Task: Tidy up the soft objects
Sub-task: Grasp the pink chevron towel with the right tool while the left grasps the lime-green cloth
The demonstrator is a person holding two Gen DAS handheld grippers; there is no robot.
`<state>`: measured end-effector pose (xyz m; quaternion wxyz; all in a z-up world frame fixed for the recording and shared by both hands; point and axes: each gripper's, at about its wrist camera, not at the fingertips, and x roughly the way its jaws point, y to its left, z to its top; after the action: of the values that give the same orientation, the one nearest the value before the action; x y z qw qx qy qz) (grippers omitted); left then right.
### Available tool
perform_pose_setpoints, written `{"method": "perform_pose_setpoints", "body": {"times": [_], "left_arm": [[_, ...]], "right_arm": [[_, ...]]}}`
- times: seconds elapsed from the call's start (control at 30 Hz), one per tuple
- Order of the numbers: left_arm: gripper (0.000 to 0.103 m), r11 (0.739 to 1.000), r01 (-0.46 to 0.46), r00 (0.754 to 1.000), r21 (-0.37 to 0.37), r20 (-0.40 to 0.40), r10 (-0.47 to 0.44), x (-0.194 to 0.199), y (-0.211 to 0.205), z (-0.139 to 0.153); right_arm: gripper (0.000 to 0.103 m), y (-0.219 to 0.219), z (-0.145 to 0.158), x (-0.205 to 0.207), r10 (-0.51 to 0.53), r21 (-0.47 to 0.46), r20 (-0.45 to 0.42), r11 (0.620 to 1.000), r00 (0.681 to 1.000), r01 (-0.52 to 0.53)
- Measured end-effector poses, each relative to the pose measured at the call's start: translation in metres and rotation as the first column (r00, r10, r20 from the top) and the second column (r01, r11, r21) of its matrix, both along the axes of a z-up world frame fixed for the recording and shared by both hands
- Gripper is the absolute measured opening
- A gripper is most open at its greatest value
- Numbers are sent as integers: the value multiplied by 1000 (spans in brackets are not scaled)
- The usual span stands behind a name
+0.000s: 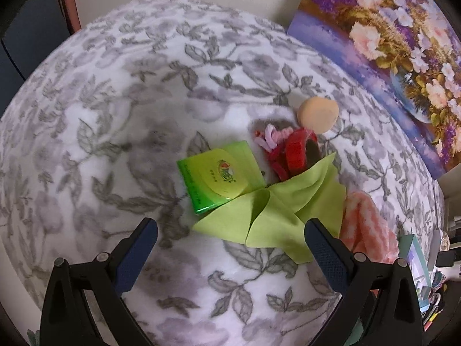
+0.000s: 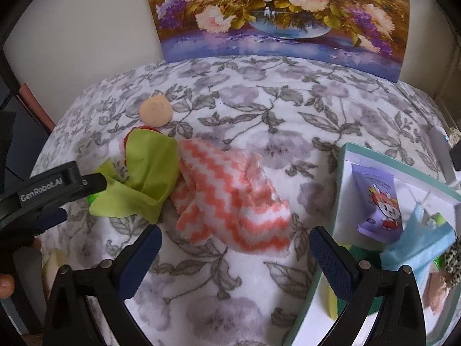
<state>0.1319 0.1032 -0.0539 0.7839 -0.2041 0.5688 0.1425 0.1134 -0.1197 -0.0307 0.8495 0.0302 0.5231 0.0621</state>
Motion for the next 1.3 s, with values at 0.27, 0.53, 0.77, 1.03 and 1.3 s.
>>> {"method": "perform_pose_setpoints", "body": {"times": [0.27, 0.53, 0.77, 1.03, 1.3], "left_arm": [[102, 998, 22, 1000, -57, -13, -23, 15, -7, -18], [86, 998, 44, 999, -53, -30, -46, 19, -15, -28], [53, 996, 94, 995, -11, -34, -94, 14, -21, -25], [18, 991, 128, 992, -49, -13, -129, 16, -26, -25], [9, 984, 154, 988, -88, 33, -152, 16, -37, -15]], "right_arm": [[103, -3, -18, 13, -9, 5, -30, 1000, 1000, 9], [95, 2, -28, 19, 4, -3, -37, 1000, 999, -4], [66, 7, -28, 19, 30, -9, -41, 999, 999, -31], [27, 14, -30, 17, 71, 4, -59, 997, 996, -71], [15, 13, -25, 15, 68, 13, -48, 998, 996, -68]]}}
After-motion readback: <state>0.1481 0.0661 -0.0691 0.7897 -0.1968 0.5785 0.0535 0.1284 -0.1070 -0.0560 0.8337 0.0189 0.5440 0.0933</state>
